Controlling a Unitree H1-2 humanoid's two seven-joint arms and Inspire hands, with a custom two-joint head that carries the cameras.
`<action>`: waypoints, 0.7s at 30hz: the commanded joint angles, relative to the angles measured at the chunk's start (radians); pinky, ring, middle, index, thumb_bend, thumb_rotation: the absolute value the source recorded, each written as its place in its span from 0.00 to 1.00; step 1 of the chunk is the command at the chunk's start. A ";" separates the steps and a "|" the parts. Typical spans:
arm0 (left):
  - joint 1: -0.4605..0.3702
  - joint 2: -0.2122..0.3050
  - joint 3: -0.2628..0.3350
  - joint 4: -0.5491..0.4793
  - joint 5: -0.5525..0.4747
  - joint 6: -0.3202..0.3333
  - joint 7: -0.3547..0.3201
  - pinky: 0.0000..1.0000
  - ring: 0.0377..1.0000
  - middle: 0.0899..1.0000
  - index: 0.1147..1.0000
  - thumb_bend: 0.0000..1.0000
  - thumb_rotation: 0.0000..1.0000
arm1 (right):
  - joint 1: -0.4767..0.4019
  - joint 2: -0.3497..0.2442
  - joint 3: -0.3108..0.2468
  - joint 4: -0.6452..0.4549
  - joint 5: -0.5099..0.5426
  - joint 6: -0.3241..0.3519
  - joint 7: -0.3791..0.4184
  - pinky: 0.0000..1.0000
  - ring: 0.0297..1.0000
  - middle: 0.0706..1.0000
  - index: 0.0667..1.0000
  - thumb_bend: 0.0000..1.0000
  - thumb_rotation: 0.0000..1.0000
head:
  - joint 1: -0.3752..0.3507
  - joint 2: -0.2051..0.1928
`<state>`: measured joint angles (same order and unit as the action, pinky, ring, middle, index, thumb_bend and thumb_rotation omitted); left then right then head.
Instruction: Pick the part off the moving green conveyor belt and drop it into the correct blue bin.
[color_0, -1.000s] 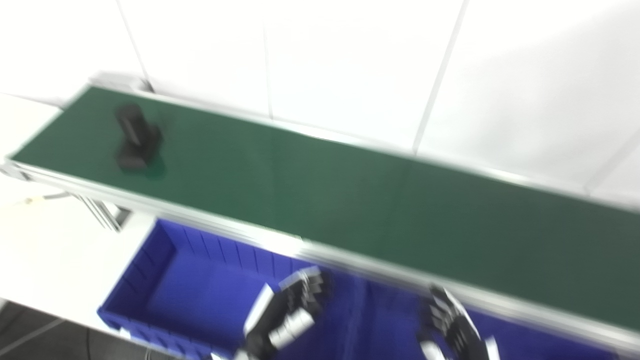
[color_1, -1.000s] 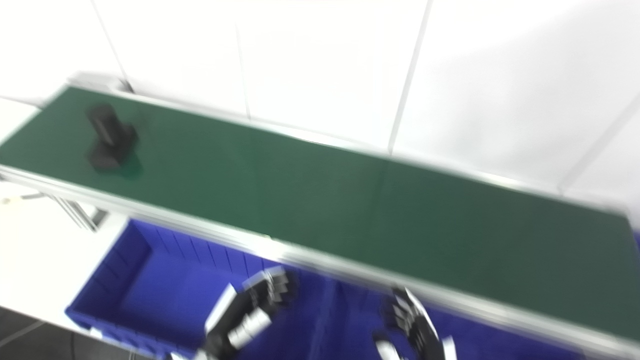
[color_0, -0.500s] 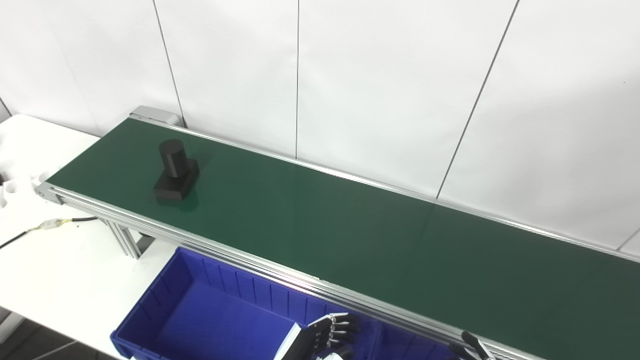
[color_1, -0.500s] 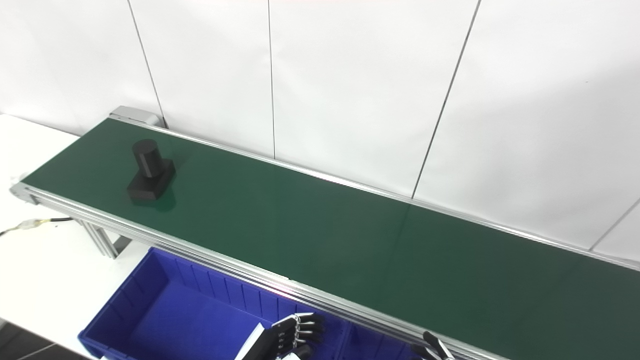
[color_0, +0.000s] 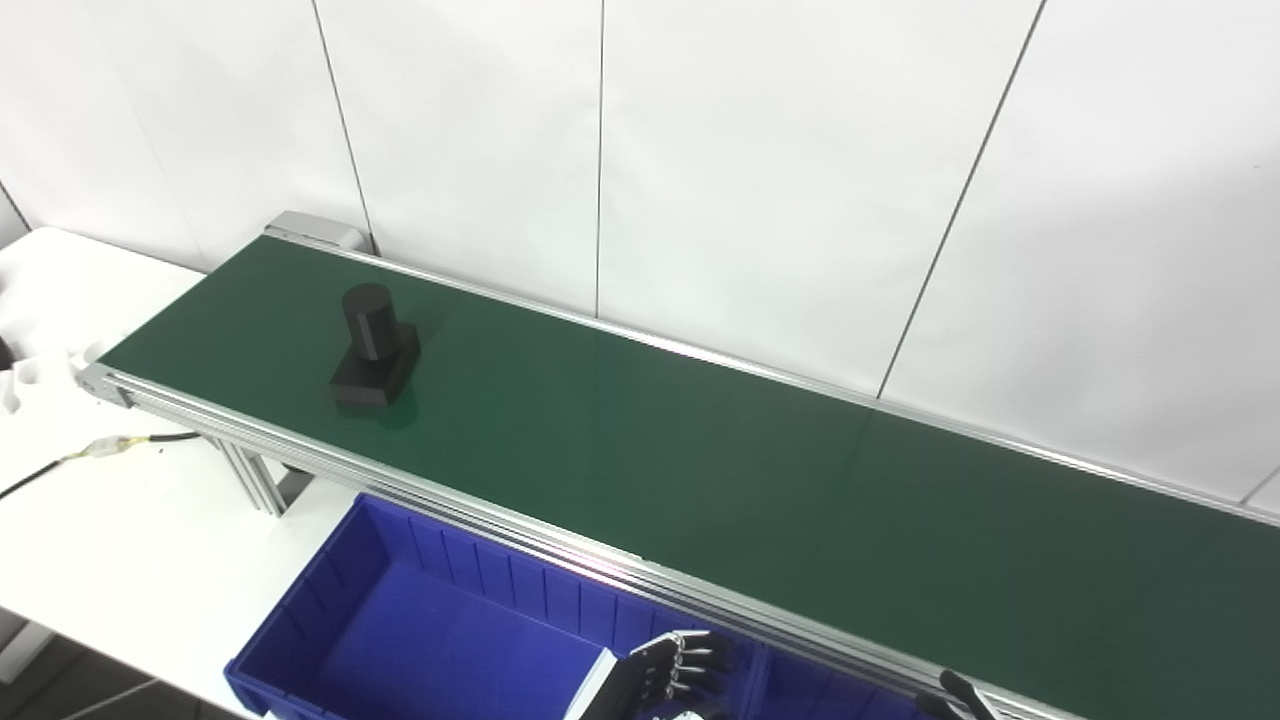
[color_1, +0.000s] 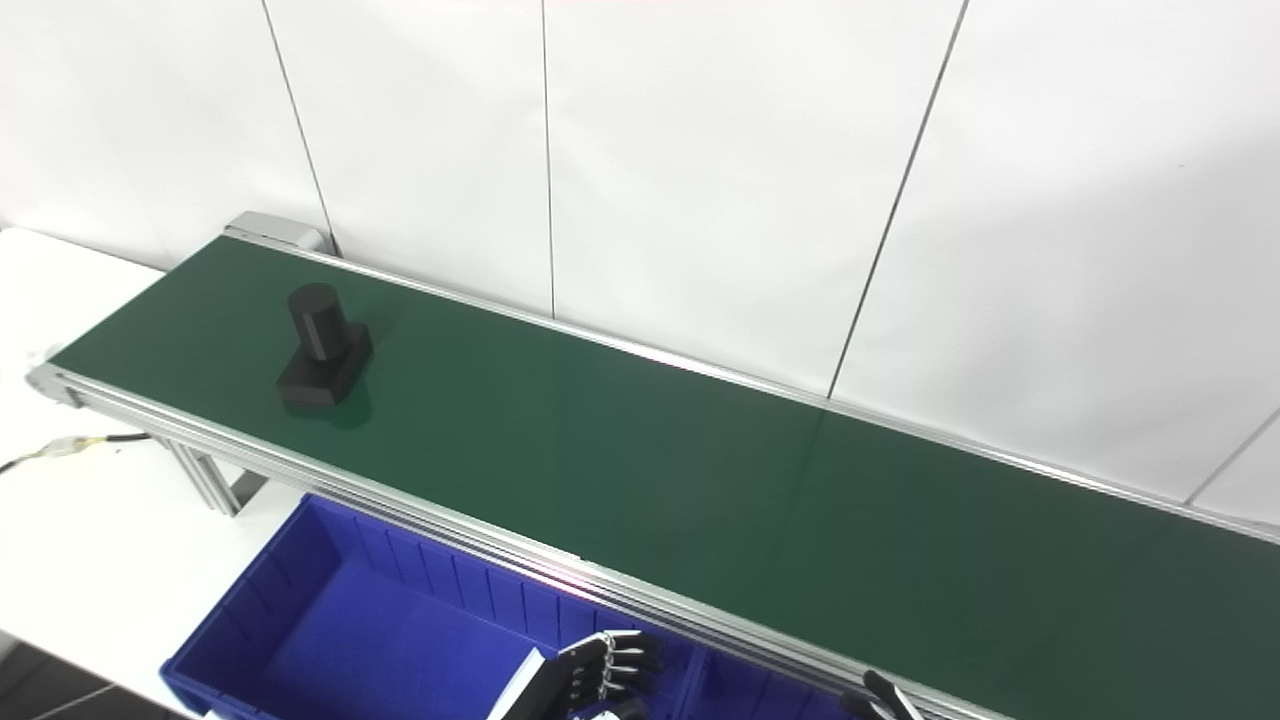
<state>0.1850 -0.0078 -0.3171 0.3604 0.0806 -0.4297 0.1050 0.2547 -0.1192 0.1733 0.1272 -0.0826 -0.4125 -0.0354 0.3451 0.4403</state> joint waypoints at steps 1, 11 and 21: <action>-0.020 -0.006 -0.009 -0.020 -0.004 -0.040 0.012 0.60 0.65 0.69 0.72 0.74 0.65 | 0.002 -0.011 0.000 -0.056 -0.007 -0.057 -0.007 0.60 0.68 0.74 0.83 0.35 0.34 | -0.005 0.002; -0.014 0.005 -0.006 -0.030 -0.004 -0.040 0.009 0.60 0.65 0.69 0.72 0.75 0.66 | 0.049 -0.014 0.009 -0.187 -0.096 -0.057 -0.045 0.56 0.66 0.72 0.82 0.33 0.36 | -0.034 0.004; -0.011 0.014 -0.002 -0.037 -0.010 -0.040 0.003 0.60 0.65 0.69 0.73 0.76 0.67 | 0.067 0.000 -0.043 -0.383 -0.103 -0.006 -0.025 0.58 0.69 0.75 0.85 0.34 0.41 | -0.052 0.003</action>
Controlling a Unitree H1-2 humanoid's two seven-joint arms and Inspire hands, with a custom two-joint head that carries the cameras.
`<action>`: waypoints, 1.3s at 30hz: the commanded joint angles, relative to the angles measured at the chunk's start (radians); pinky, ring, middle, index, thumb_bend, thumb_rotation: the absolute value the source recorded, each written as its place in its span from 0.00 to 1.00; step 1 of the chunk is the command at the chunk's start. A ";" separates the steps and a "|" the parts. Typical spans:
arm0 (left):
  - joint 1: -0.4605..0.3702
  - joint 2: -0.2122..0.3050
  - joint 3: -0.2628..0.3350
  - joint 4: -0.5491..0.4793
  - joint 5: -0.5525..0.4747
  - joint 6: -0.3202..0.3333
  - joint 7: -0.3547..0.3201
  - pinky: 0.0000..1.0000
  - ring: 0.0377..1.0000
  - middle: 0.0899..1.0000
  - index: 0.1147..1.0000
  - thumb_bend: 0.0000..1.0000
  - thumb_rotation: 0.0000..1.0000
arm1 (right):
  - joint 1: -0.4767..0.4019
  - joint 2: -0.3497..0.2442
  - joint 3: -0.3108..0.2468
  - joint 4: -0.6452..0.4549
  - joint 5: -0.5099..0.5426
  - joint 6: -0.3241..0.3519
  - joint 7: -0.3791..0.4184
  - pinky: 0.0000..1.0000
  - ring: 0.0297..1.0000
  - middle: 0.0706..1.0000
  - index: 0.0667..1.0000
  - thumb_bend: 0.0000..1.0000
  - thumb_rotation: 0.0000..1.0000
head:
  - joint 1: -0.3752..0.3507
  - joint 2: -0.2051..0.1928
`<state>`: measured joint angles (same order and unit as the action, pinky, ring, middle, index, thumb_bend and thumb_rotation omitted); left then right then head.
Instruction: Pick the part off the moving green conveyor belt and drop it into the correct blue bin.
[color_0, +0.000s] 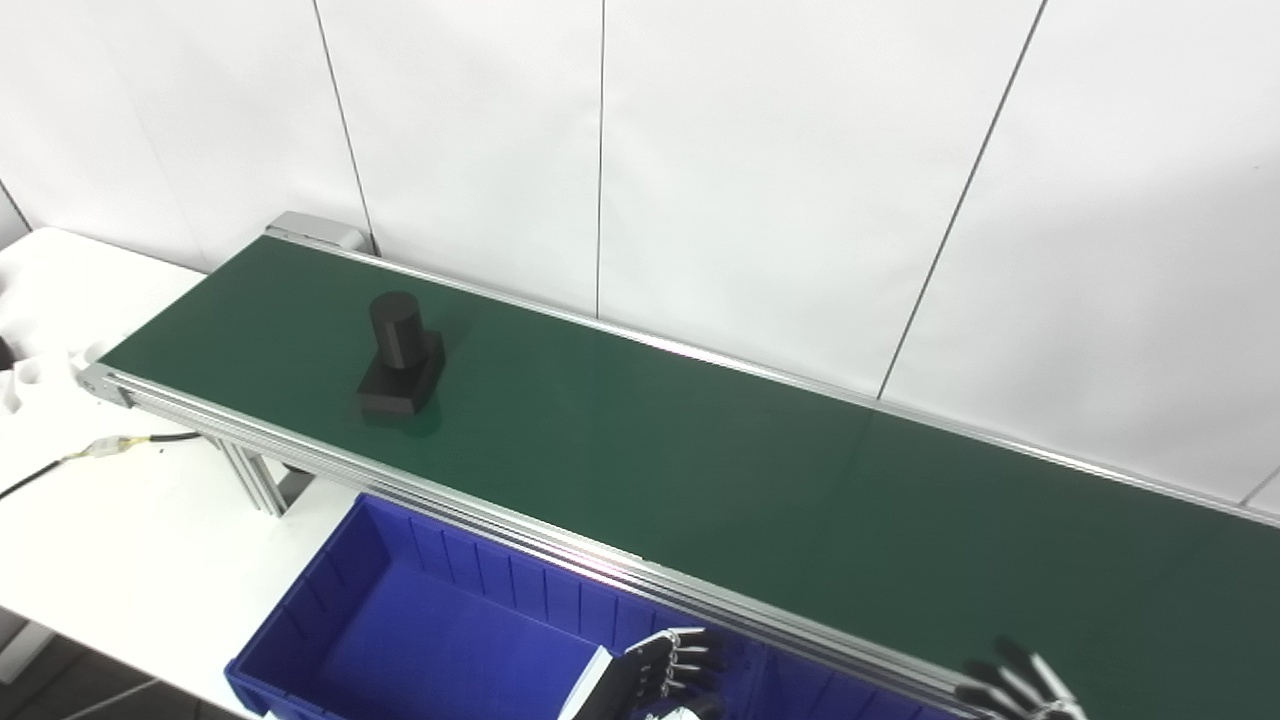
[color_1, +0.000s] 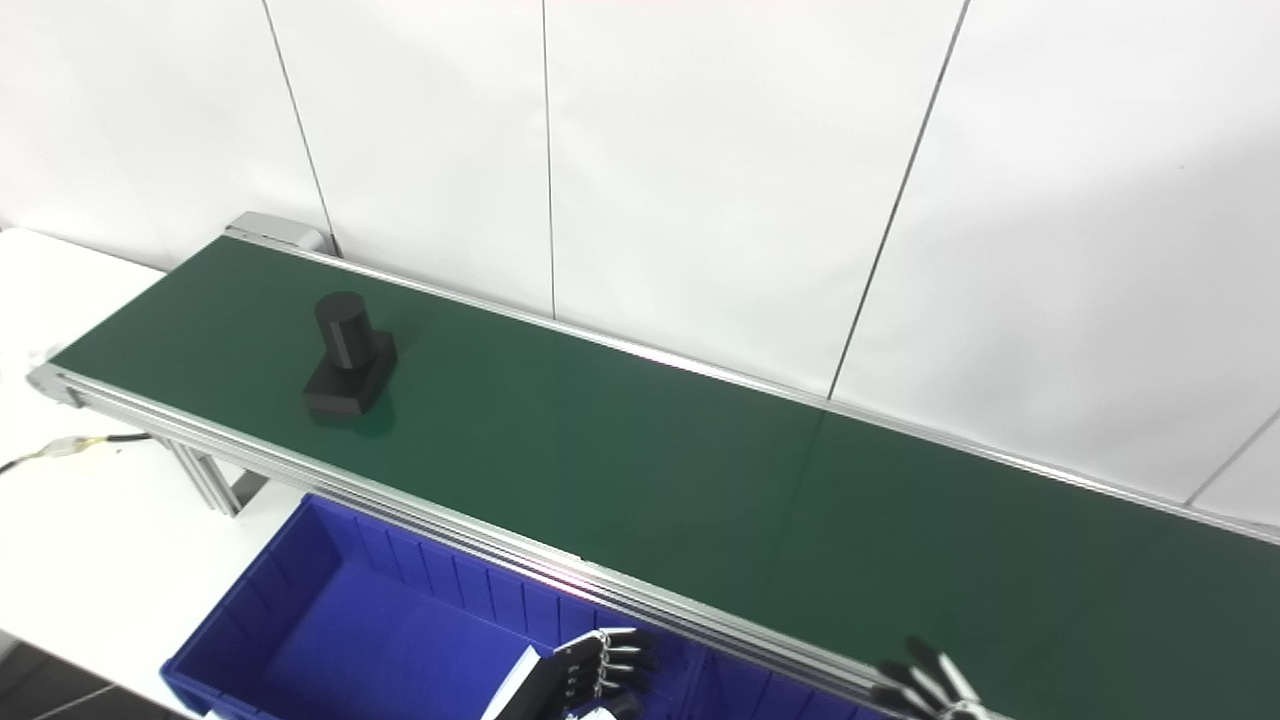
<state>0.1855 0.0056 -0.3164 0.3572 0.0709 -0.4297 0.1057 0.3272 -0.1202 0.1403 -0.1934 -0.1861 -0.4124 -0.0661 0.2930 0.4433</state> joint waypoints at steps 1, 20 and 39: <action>-0.011 0.001 -0.003 -0.035 -0.002 -0.040 0.001 0.60 0.65 0.69 0.73 0.75 0.67 | -0.005 0.001 -0.014 -0.084 0.003 0.008 0.012 0.58 0.69 0.75 0.85 0.35 0.42 | -0.002 0.000; -0.017 0.001 -0.002 -0.024 0.001 -0.040 0.006 0.60 0.65 0.69 0.73 0.73 0.67 | -0.099 -0.019 -0.057 -0.210 -0.027 0.179 0.102 0.53 0.63 0.70 0.73 0.42 0.48 | -0.006 -0.008; -0.026 0.007 0.000 -0.011 0.000 -0.040 0.004 0.60 0.66 0.70 0.73 0.72 0.67 | -0.224 -0.019 -0.069 -0.097 -0.009 0.213 0.120 0.61 0.70 0.73 0.78 0.46 0.52 | -0.030 -0.011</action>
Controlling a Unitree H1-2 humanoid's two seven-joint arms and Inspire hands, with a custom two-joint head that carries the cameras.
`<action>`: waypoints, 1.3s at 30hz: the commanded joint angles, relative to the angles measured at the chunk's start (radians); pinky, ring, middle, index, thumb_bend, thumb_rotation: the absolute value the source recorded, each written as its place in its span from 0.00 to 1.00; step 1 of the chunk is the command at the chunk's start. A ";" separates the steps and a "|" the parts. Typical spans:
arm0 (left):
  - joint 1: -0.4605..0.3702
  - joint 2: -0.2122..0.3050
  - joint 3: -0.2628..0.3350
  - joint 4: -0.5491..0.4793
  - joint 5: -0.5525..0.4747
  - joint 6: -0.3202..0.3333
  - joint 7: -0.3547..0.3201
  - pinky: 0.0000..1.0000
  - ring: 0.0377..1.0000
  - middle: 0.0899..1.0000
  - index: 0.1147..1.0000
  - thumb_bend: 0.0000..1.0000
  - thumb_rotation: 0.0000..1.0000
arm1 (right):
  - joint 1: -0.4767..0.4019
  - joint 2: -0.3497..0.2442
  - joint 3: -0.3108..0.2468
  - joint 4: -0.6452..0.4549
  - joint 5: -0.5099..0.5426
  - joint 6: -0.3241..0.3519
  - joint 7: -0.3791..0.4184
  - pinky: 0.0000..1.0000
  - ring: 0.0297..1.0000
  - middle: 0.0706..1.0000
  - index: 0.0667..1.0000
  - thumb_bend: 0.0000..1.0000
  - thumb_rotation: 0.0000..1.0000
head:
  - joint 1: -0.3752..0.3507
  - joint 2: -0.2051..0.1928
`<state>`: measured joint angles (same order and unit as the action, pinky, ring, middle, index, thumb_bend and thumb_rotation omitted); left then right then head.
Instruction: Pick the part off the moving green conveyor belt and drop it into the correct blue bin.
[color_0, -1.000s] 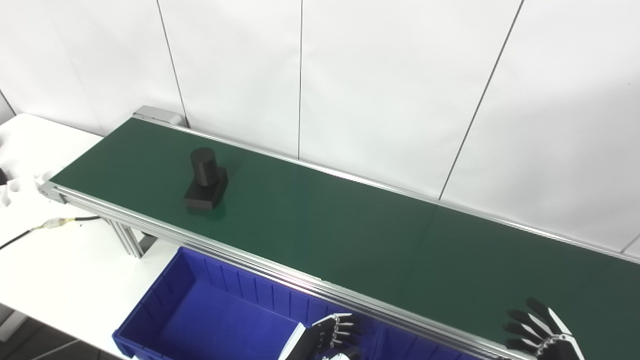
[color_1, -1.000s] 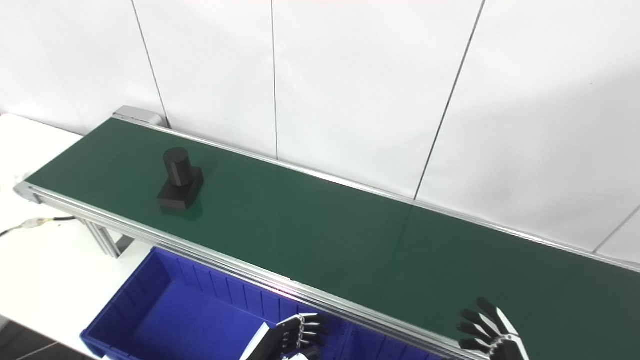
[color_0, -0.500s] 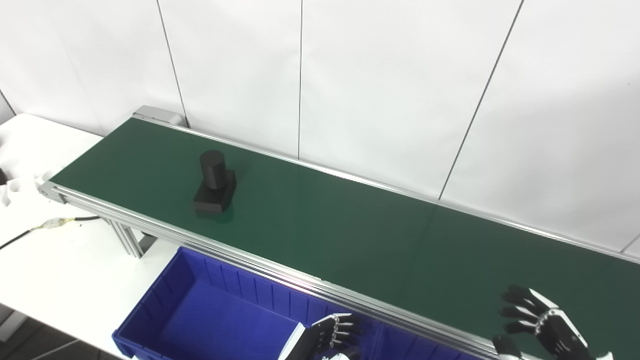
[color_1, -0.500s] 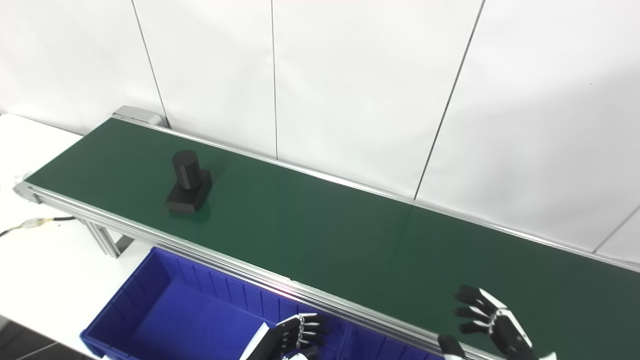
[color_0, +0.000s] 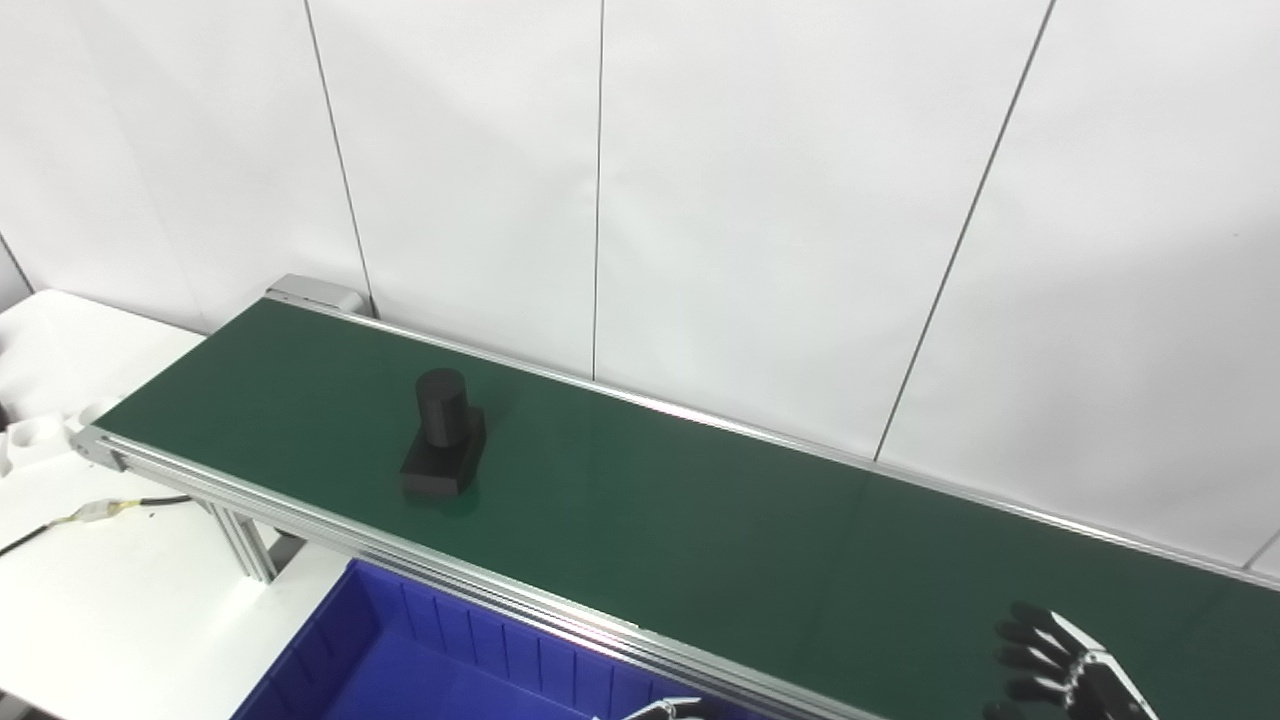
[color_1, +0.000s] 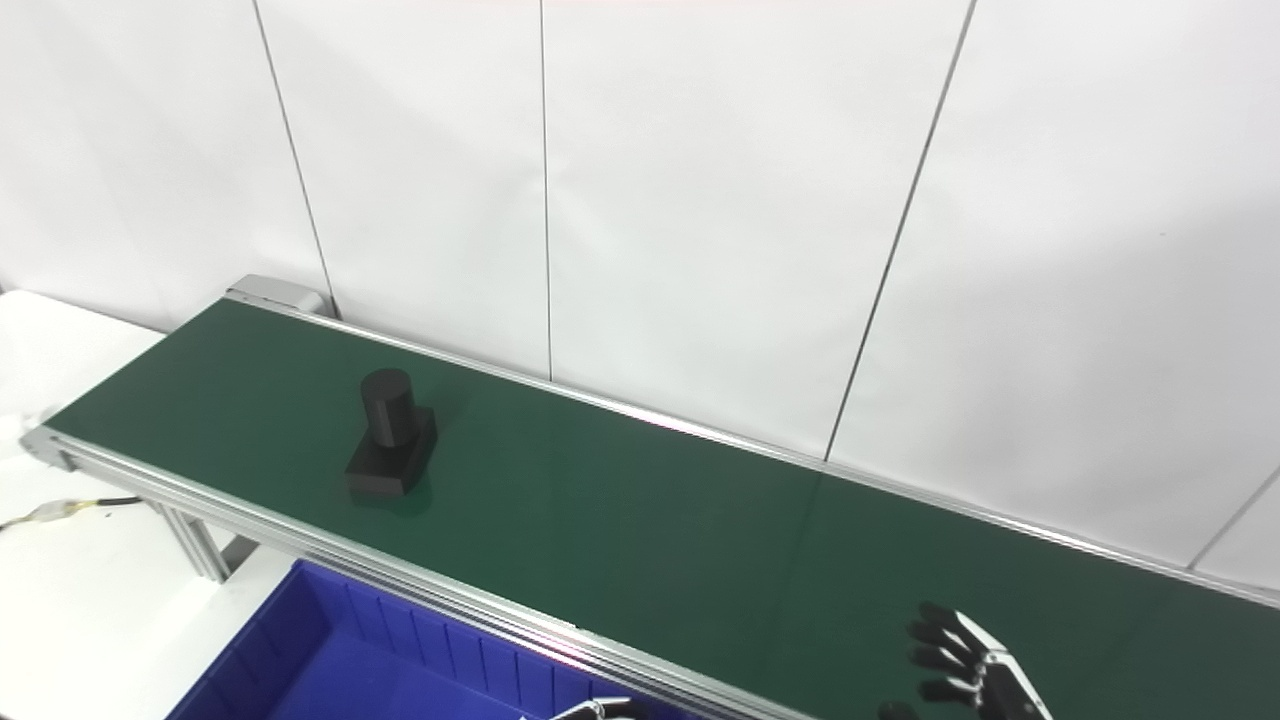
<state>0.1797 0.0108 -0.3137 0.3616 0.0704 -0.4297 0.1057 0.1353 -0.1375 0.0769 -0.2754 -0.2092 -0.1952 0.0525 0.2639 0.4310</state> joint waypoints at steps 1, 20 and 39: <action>-0.020 0.002 -0.002 -0.015 0.001 -0.040 0.004 0.60 0.66 0.70 0.73 0.71 0.67 | -0.038 0.000 -0.006 -0.011 0.014 -0.002 0.002 0.61 0.69 0.73 0.78 0.45 0.51 | -0.001 0.001; -0.034 0.003 0.000 -0.001 -0.004 -0.040 0.003 0.60 0.66 0.70 0.73 0.72 0.69 | -0.174 -0.023 0.007 0.096 -0.042 0.071 0.036 0.72 0.79 0.79 0.82 0.48 0.29 | -0.024 0.002; -0.034 -0.001 0.002 0.004 -0.009 -0.040 -0.001 0.61 0.67 0.70 0.74 0.72 0.70 | -0.260 -0.025 0.024 0.246 -0.030 0.022 0.037 0.75 0.81 0.81 0.85 0.48 0.28 | -0.038 -0.001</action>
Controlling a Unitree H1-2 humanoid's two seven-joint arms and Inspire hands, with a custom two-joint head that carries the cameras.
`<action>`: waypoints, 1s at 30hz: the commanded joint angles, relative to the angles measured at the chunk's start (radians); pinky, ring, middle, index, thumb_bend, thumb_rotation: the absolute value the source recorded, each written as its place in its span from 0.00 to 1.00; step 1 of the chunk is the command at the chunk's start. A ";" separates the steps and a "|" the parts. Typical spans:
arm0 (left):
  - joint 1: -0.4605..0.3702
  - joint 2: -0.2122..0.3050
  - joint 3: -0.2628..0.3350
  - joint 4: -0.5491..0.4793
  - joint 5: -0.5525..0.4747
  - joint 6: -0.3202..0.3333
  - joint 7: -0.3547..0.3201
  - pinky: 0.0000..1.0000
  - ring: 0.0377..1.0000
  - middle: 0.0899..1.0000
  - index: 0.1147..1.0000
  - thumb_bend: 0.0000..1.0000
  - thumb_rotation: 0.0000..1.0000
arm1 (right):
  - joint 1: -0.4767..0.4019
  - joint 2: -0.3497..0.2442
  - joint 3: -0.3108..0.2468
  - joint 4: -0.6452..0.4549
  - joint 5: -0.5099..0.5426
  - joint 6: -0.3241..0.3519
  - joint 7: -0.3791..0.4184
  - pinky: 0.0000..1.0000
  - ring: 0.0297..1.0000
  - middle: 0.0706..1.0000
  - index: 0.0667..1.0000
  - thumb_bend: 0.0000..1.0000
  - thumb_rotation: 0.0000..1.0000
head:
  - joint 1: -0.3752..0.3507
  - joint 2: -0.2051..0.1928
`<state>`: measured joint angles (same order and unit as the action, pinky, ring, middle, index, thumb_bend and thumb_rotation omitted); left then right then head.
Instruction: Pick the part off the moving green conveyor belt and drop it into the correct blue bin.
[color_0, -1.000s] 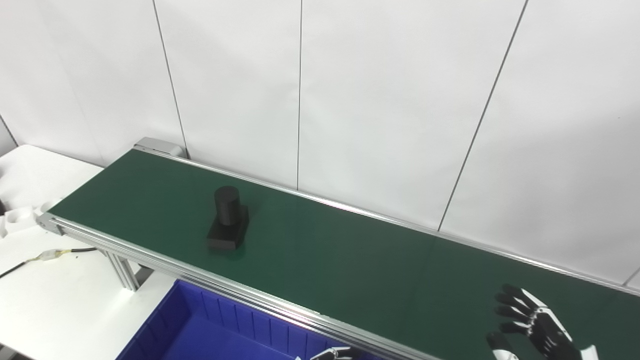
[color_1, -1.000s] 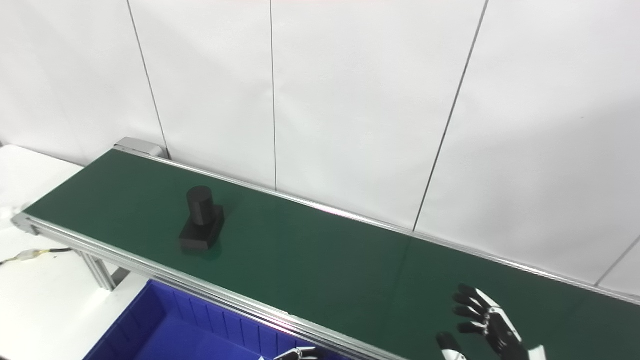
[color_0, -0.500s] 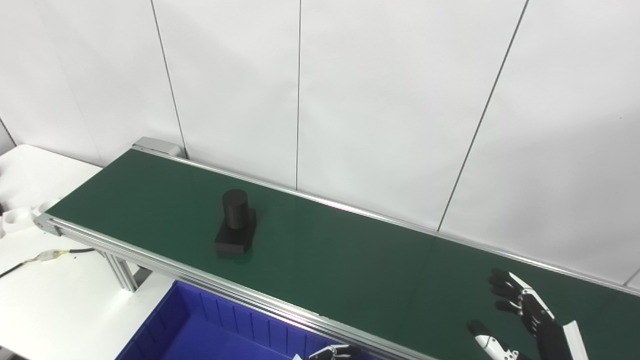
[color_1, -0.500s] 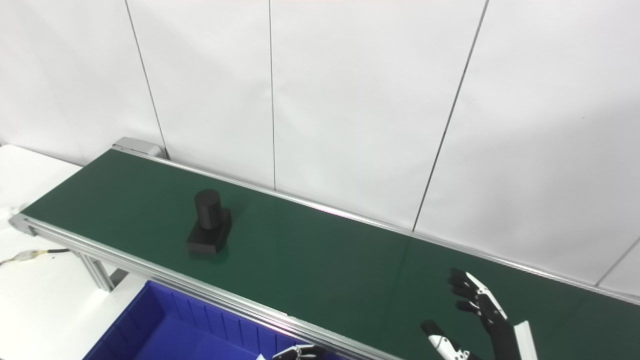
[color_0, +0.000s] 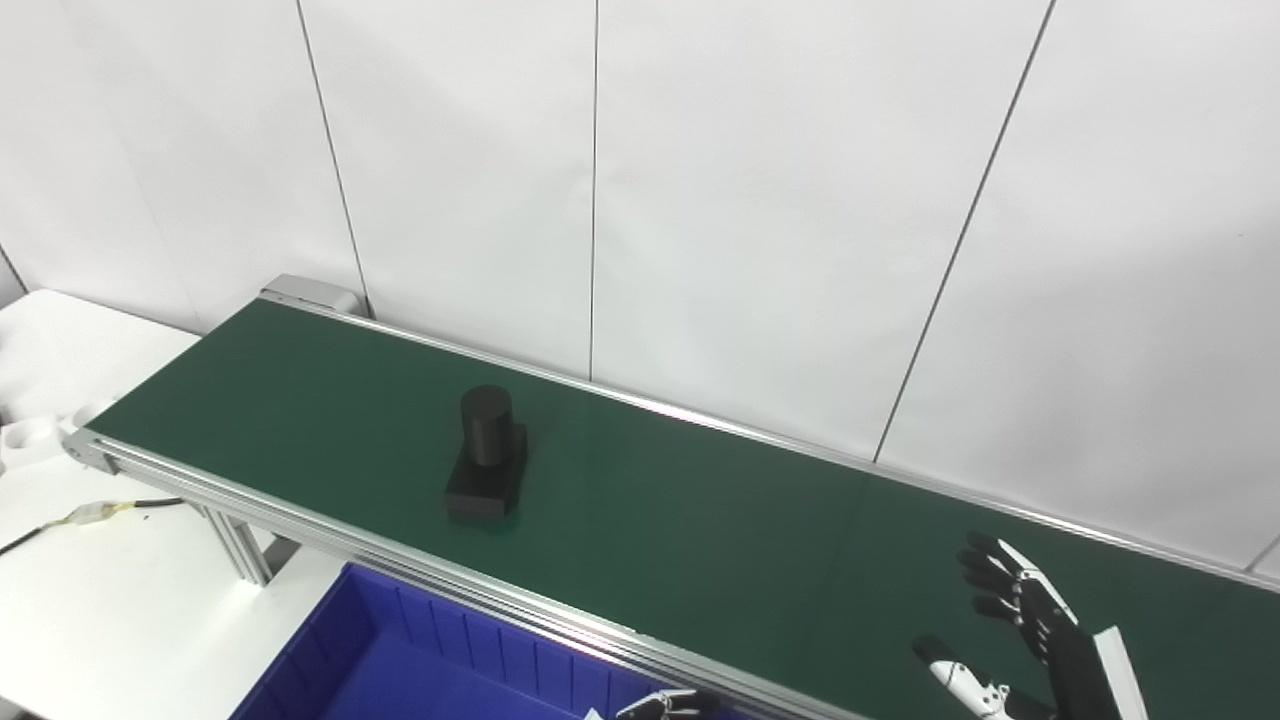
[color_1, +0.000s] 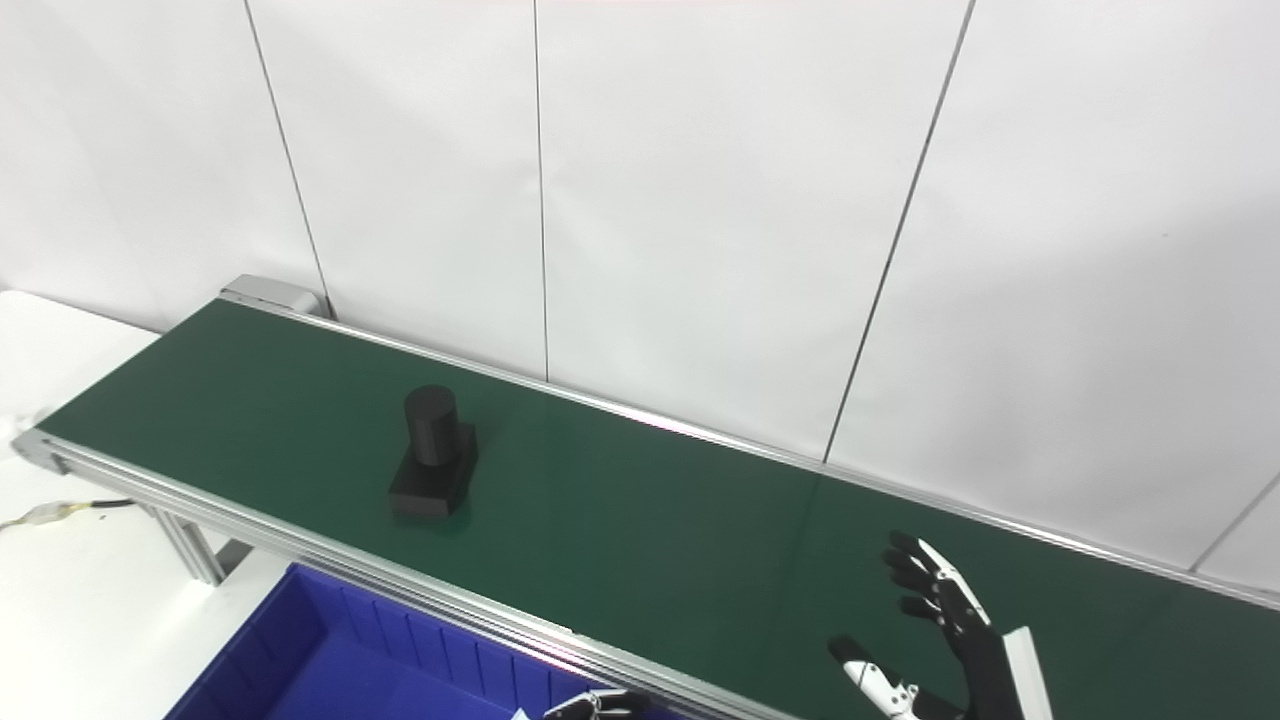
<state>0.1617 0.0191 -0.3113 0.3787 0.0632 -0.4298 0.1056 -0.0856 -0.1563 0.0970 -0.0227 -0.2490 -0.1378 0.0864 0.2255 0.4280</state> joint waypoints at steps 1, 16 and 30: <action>-0.016 -0.009 -0.001 -0.013 -0.003 -0.040 -0.002 0.61 0.67 0.70 0.74 0.72 0.70 | -0.043 -0.007 0.007 0.000 0.008 -0.037 0.004 0.76 0.81 0.81 0.85 0.48 0.30 | -0.001 0.002; -0.012 -0.008 -0.003 -0.017 -0.002 -0.040 -0.001 0.61 0.67 0.70 0.74 0.73 0.71 | -0.133 -0.008 0.037 0.133 0.012 -0.041 0.025 0.81 0.84 0.83 0.86 0.52 0.39 | -0.003 0.003; -0.016 -0.009 -0.001 -0.009 -0.003 -0.040 -0.002 0.61 0.67 0.71 0.74 0.74 0.72 | -0.212 -0.005 0.060 0.225 -0.001 -0.048 0.026 0.82 0.85 0.84 0.88 0.60 0.42 | -0.010 0.005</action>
<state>0.1616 0.0184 -0.3111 0.3793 0.0582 -0.4298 0.1053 -0.2537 -0.1624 0.1566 0.2137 -0.2535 -0.1485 0.1173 0.2178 0.4310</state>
